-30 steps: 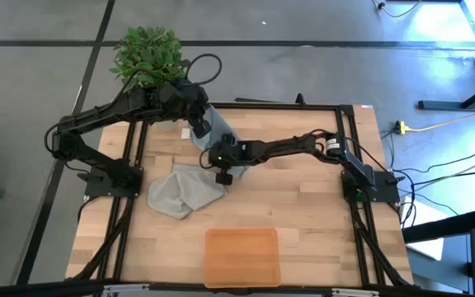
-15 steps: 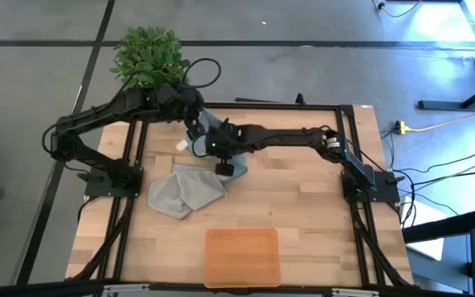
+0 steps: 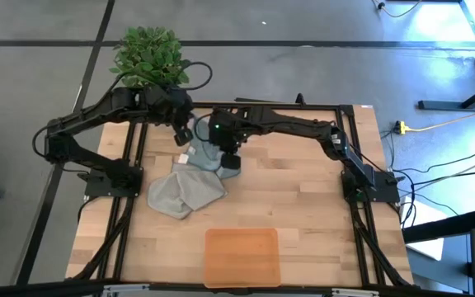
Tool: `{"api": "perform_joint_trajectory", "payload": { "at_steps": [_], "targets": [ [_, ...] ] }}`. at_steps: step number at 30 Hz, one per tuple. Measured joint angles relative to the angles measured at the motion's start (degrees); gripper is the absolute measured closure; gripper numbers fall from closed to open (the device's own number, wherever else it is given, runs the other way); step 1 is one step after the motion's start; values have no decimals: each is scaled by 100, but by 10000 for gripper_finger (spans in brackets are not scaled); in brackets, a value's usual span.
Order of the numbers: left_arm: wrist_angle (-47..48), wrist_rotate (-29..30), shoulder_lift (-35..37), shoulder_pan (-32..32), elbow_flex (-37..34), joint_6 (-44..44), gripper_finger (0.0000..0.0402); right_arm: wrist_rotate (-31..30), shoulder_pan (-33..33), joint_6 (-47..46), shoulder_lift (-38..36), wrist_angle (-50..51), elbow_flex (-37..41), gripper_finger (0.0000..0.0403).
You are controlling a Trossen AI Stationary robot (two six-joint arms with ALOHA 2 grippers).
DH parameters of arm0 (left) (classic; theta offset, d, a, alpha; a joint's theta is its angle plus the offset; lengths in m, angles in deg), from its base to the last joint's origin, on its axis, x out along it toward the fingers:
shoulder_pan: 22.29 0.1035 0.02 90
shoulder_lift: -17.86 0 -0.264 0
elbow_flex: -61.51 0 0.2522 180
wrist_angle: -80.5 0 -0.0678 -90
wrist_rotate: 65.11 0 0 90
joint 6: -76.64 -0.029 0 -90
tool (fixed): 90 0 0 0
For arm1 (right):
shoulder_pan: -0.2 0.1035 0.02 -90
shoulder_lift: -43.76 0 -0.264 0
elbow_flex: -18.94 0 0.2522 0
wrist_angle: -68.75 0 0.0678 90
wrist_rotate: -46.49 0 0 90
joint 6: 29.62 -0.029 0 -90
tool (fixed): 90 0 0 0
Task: Roll microfiber towels into tight, uniform cylinder then place into a basket
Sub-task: Fold the blue towel
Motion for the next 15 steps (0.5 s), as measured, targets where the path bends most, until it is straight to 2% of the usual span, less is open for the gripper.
{"api": "perform_joint_trajectory", "payload": {
  "at_steps": [4, 7, 15],
  "targets": [
    [54, 14, -17, -15, 0, -4, 402, -124, -24, 169, 2, 157, 7, 403],
    [52, 33, -13, -17, 0, -4, 402, -538, -42, 280, -62, 356, 7, 403],
    [-91, 539, 0, 6, 0, -6, 402, -1177, -278, 280, -615, 742, 7, 403]
  ]
}}
